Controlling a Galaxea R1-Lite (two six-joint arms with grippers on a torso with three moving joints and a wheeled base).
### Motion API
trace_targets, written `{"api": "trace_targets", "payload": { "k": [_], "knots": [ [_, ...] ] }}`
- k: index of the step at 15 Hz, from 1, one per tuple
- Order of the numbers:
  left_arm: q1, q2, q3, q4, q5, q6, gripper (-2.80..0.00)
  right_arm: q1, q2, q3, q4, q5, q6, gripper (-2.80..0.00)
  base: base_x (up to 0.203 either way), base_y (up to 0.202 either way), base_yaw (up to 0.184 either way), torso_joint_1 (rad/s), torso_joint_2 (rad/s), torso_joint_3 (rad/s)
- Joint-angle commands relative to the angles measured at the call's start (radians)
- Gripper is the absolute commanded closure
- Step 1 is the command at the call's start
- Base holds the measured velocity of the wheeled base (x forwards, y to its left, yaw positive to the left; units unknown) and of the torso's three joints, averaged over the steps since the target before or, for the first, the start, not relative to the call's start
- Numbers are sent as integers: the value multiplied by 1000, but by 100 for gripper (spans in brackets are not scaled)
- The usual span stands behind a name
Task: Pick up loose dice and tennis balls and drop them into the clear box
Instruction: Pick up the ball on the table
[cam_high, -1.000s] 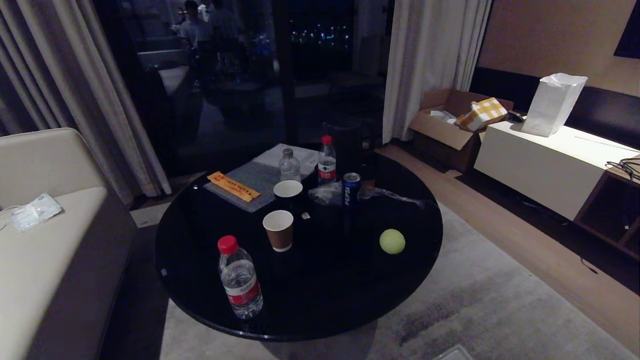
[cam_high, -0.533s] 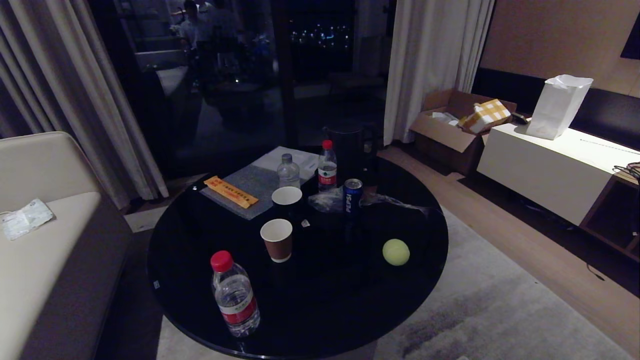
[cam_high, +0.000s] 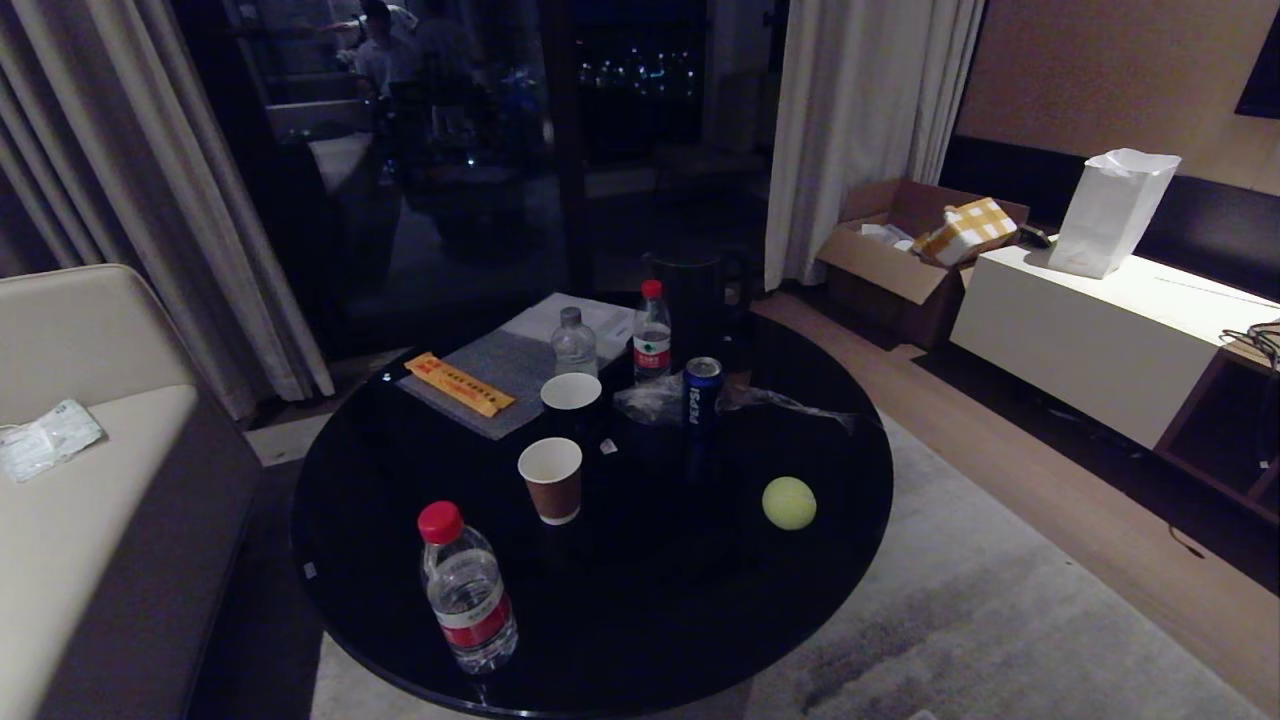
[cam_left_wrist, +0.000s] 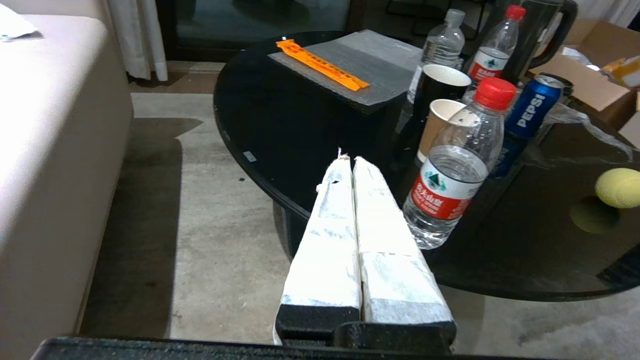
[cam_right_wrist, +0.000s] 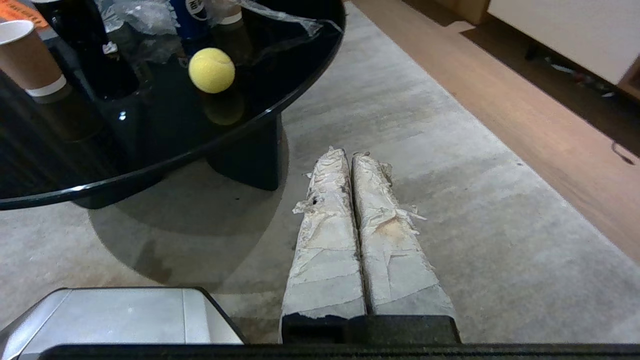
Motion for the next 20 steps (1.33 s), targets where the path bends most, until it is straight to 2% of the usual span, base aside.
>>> {"api": "trace_targets", "payload": {
  "k": [1,10,20],
  "knots": [
    [0,1,2,-1,1,-1,0,-1,1,0,1,0,1,0,0,0,0,0,0,0],
    [0,1,2,-1,1,-3,0,-1,1,0,1,2,1,0,0,-6,152,1,5,1],
    [0,1,2,-1,1,-3,0,-1,1,0,1,2,1,0,0,0,0,0,0,0]
  ]
}}
